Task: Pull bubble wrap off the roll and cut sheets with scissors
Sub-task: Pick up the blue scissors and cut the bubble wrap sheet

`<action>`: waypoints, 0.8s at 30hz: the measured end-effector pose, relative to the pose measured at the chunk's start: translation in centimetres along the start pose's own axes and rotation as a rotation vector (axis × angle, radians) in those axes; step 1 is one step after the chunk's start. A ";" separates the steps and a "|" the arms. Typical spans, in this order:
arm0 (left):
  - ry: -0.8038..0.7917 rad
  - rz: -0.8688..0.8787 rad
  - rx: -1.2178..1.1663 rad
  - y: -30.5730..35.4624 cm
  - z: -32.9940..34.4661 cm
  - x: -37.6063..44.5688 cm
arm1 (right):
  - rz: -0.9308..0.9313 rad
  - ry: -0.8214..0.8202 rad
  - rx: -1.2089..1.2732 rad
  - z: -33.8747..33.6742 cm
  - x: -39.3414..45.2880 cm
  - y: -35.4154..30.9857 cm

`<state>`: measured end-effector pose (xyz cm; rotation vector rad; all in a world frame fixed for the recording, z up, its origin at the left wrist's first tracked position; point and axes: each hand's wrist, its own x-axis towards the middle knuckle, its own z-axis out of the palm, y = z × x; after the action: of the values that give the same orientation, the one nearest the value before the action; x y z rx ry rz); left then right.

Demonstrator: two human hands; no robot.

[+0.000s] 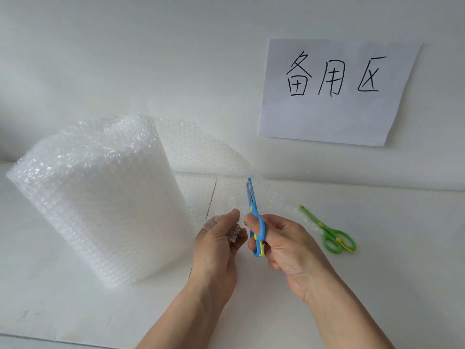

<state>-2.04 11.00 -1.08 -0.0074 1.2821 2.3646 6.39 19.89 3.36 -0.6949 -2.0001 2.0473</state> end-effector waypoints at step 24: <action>0.019 0.031 0.014 -0.2 0.3 -0.3 | 0.006 -0.013 0.020 -0.5 1.2 -0.4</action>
<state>-1.65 11.24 -1.03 -0.0062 1.3165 2.3878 5.51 20.88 3.53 -0.6866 -1.9842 2.0771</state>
